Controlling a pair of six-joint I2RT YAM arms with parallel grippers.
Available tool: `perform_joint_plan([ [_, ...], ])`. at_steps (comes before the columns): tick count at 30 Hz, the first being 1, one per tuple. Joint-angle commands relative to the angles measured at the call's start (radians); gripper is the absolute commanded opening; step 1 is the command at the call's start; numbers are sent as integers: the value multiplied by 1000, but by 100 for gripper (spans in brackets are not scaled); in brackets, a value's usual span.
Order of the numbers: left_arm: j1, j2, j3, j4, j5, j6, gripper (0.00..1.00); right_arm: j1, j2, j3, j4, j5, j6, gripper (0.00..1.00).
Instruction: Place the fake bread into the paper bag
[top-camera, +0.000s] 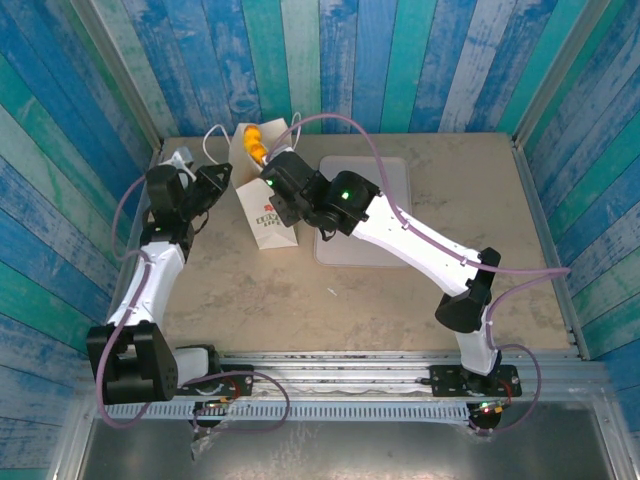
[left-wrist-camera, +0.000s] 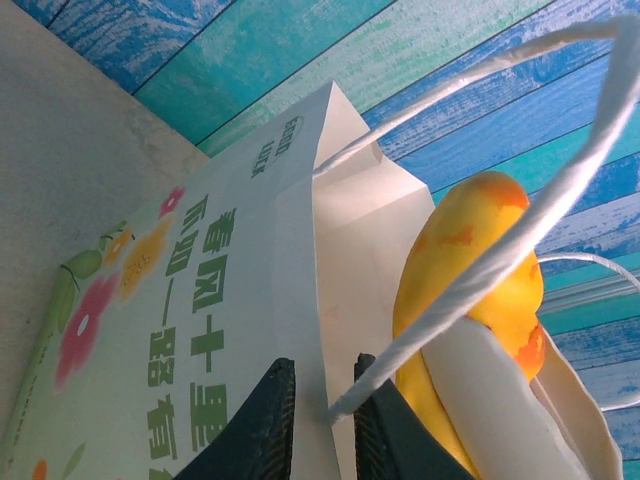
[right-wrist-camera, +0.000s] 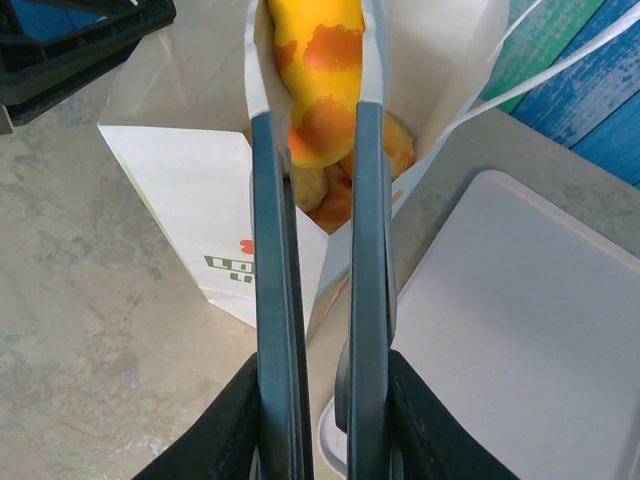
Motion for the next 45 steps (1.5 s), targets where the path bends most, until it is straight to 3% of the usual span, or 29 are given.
perform_joint_plan([
  [1, 5, -9, -10, -7, -12, 22, 20, -6, 19, 20, 1, 10, 13, 31],
  [9, 4, -9, -7, -11, -13, 25, 20, -6, 19, 29, -6, 19, 23, 42],
  [25, 5, -17, -7, -13, 11, 31, 21, -4, -39, 23, 10, 22, 47, 42],
  [41, 4, -145, 3, -86, 15, 63, 66, 29, -306, -186, 137, 54, 36, 41],
  [45, 5, -193, 8, -121, 3, 92, 70, 27, -399, -276, 175, 59, 33, 42],
])
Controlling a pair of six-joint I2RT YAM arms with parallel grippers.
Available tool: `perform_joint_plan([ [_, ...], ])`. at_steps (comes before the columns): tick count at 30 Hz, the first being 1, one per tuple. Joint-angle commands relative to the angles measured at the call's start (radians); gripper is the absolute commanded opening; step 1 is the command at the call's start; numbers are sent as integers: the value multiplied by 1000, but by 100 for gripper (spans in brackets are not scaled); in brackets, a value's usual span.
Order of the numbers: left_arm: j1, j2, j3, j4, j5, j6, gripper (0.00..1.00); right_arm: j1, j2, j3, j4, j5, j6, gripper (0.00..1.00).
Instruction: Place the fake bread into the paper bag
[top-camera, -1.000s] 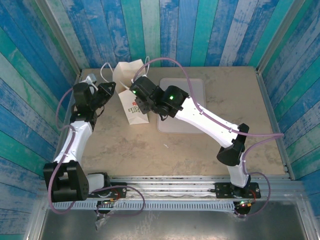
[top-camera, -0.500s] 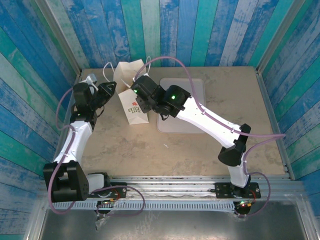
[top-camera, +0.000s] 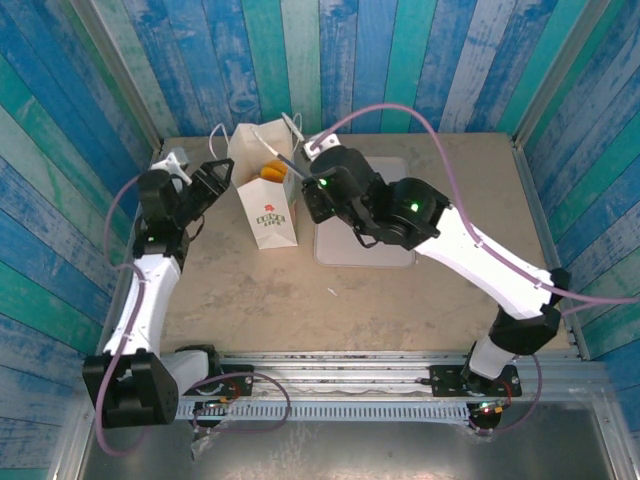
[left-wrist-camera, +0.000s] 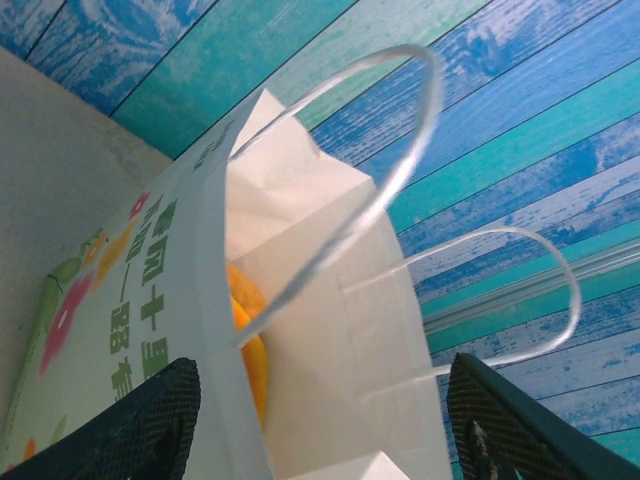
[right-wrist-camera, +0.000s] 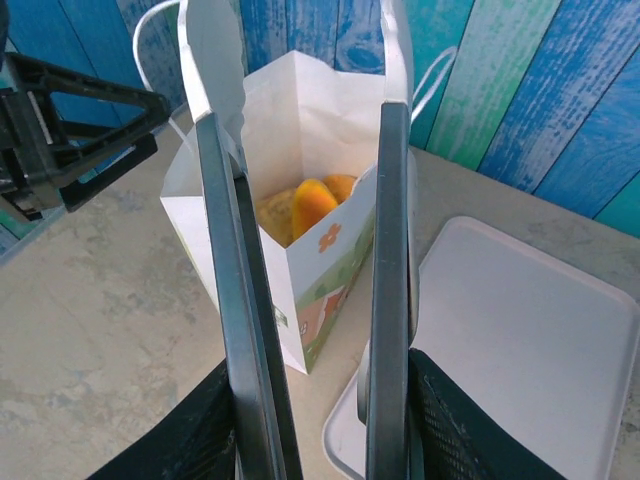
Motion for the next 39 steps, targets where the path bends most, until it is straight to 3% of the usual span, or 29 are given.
perform_joint_plan([
  [1, 5, -73, 11, -54, -10, 52, 70, 5, -84, -57, 69, 31, 4, 42],
  [6, 5, -137, 21, -146, -28, 125, 75, 2, -208, -171, 91, 62, 13, 42],
  [12, 5, -271, -8, -282, -96, 227, 90, -37, -374, -396, 105, 104, 51, 42],
  [15, 5, -388, -109, -295, -136, 240, 100, -105, -465, -578, 135, 68, 101, 43],
  [17, 5, -472, -179, -302, -183, 245, 94, -175, -518, -709, 181, 17, 138, 42],
  [21, 4, -604, -303, -313, -276, 237, 94, -299, -575, -941, 312, -76, 160, 42],
  [27, 5, -603, -370, -291, -293, 178, 94, -344, -485, -1101, 488, -75, 119, 42],
  [35, 5, -563, -396, -278, -356, 159, 94, -354, -205, -1112, 607, -73, 53, 41],
  [39, 5, -559, -397, -276, -377, 158, 94, -356, -147, -1133, 650, -58, 65, 42],
])
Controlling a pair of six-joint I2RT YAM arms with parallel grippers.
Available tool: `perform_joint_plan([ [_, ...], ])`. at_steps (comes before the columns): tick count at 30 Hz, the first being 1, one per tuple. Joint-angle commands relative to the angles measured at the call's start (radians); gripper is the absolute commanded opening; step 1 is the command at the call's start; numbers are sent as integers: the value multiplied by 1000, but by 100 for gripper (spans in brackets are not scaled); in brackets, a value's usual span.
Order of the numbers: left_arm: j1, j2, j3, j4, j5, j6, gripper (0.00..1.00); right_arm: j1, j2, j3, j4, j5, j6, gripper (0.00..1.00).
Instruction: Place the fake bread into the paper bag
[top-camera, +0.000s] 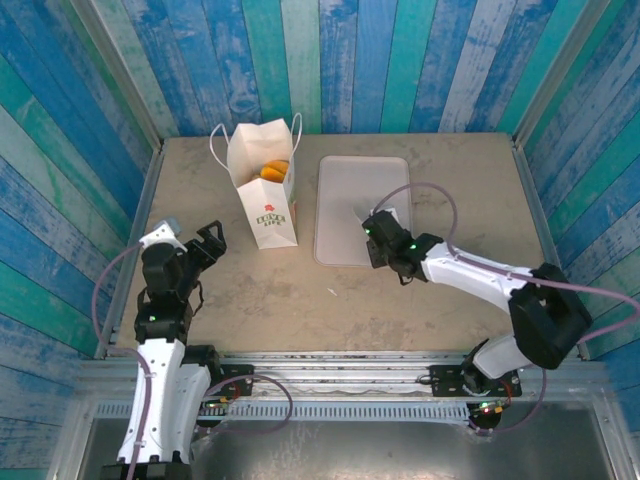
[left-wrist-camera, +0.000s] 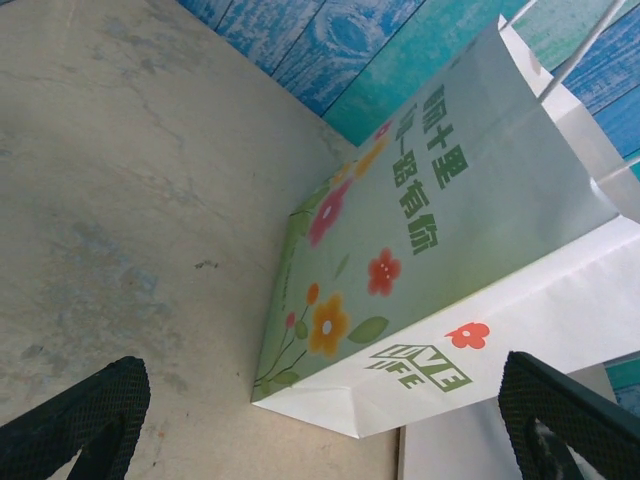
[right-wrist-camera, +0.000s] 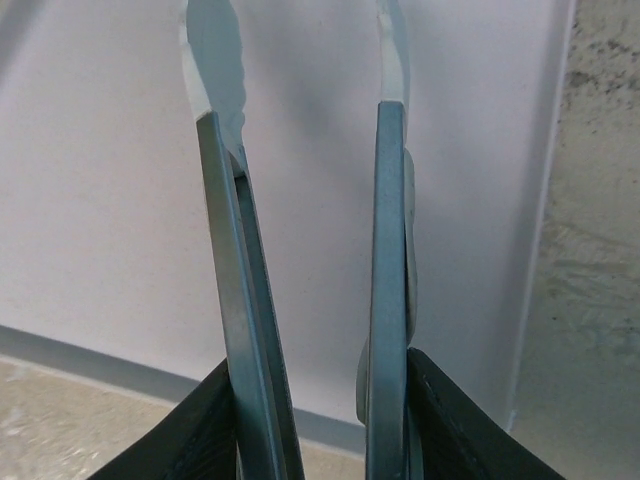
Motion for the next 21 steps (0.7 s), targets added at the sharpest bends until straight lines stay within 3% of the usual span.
perform_joint_plan([
  [1, 5, 1, -7, 22, -40, -5, 94, -7, 9, -13, 86, 20, -2, 43],
  [21, 5, 53, 36, 43, -100, 0, 94, -8, -37, -189, 31, -88, 171, 61],
])
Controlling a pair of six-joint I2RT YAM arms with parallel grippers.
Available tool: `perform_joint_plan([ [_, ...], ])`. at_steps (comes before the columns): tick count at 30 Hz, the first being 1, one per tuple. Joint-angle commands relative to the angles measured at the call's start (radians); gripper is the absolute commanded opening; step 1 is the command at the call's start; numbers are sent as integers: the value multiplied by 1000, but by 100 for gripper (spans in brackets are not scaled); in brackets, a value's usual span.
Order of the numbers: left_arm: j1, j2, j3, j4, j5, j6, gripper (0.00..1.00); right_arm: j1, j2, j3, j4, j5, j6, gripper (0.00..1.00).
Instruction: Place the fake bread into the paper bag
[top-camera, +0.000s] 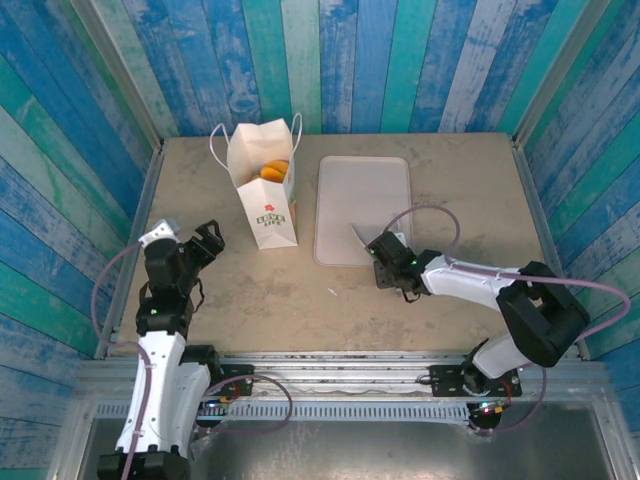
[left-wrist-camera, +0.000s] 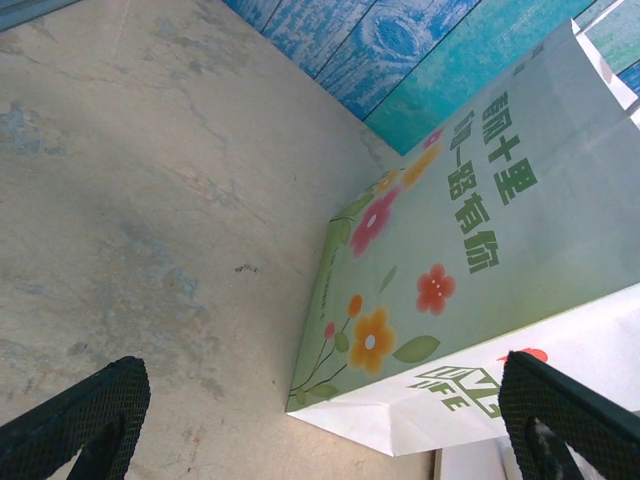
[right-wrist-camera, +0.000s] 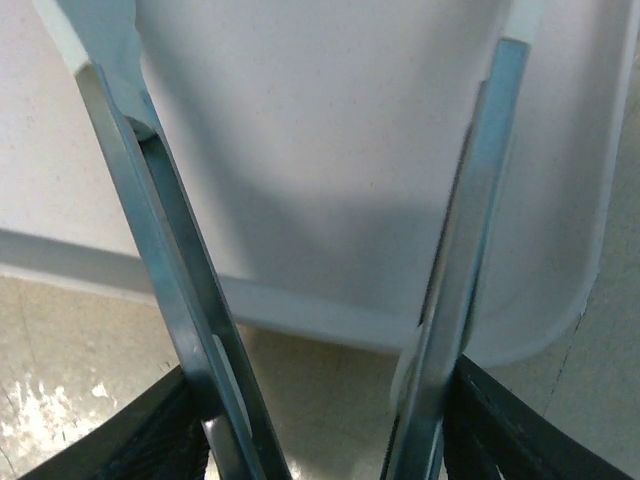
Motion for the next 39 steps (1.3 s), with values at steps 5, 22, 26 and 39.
perform_joint_plan([
  [5, 4, 14, 46, 53, -61, -32, 94, -5, -94, -8, -32, 12, 24, 70],
  [22, 5, 118, 20, 192, -491, -10, 94, -117, -439, 61, -117, 175, -206, 100],
  [26, 4, 195, -65, 369, -501, 36, 94, -259, -509, -39, 14, 204, -287, 100],
  [39, -24, 487, -164, 816, -460, 285, 94, -558, -351, -421, 929, 12, -545, 100],
])
